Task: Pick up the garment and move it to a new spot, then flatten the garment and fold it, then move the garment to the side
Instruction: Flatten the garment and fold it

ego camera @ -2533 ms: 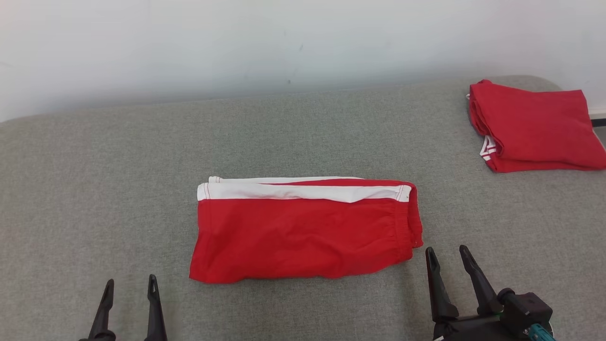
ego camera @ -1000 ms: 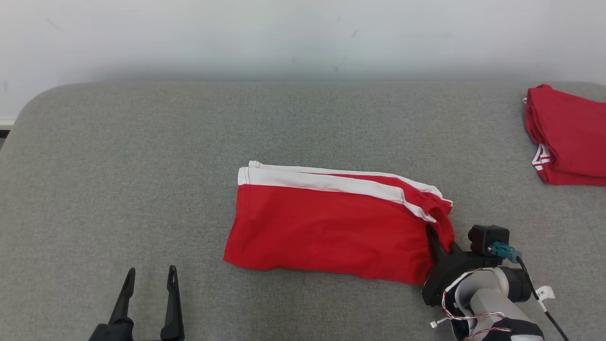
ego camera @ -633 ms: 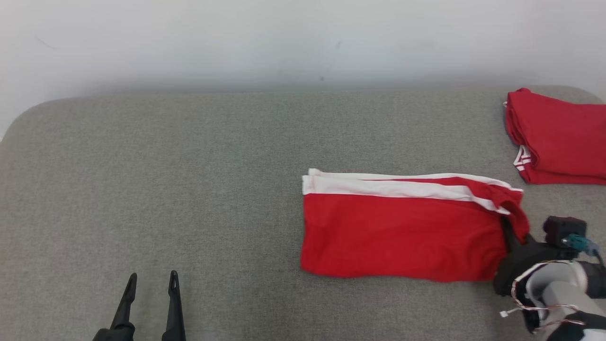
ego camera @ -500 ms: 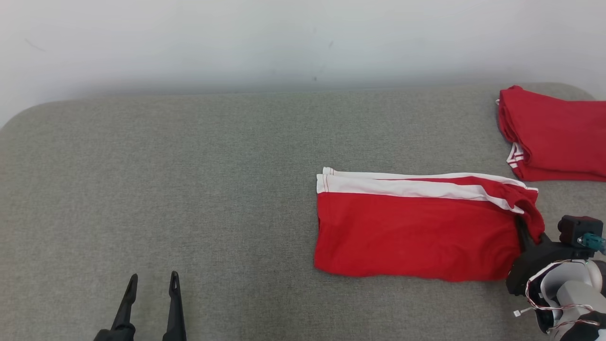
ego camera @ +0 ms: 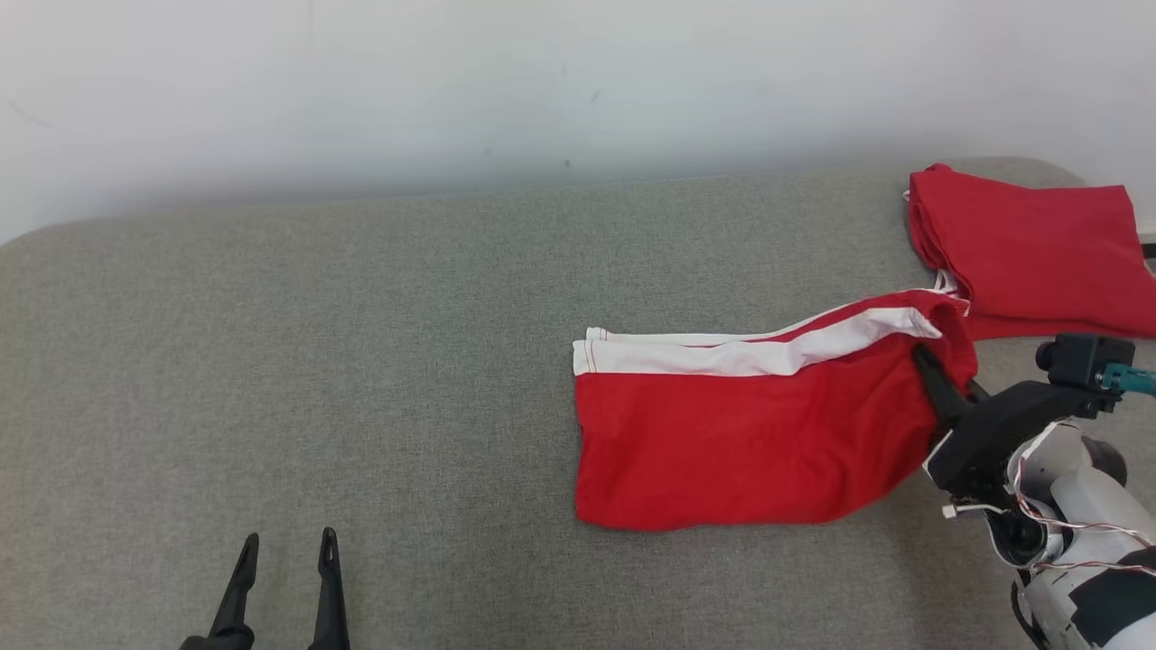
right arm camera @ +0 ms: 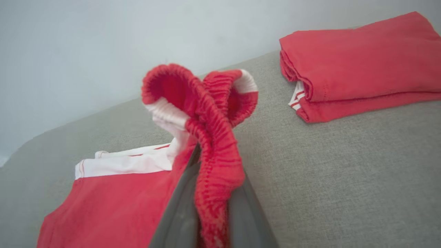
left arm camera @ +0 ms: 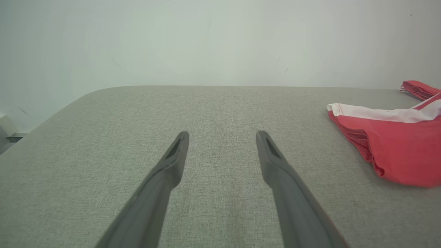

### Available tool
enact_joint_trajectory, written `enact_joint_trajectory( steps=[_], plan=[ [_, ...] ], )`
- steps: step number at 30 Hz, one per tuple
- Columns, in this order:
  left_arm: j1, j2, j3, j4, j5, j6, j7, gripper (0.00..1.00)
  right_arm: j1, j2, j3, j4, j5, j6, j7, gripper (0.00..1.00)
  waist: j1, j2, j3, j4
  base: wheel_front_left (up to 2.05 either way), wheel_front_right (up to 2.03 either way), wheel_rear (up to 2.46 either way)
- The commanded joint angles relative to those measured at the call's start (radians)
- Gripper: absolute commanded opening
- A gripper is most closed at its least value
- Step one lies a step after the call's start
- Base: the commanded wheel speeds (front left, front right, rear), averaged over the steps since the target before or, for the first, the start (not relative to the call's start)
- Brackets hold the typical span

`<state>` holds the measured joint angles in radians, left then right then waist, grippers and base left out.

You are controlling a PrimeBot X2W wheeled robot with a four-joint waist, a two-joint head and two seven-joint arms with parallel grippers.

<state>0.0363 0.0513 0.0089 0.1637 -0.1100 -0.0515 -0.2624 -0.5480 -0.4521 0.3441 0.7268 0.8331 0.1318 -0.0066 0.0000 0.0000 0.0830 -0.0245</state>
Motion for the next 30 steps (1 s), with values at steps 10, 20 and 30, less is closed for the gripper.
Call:
enact_joint_trajectory(
  steps=[10,20,30],
  plan=[
    [0.013,-0.002,-0.012,0.003,-0.004,0.007,-0.003,1.0,0.058,0.063,-0.015,-0.228,0.267,-0.003,0.201,0.0,0.0,0.0,-0.01,0.01,0.0,0.0,0.0],
    [-0.003,-0.002,-0.026,0.007,-0.018,0.01,-0.003,1.0,0.002,0.208,-0.011,-0.162,0.229,-0.001,0.252,0.0,0.0,0.0,-0.002,0.063,0.0,0.0,0.0],
    [-0.019,-0.002,-0.055,0.013,-0.037,0.021,-0.003,1.0,-0.078,0.302,-0.025,0.017,0.135,-0.001,0.252,0.0,0.0,0.0,0.013,0.115,0.0,0.0,0.0]
  ],
)
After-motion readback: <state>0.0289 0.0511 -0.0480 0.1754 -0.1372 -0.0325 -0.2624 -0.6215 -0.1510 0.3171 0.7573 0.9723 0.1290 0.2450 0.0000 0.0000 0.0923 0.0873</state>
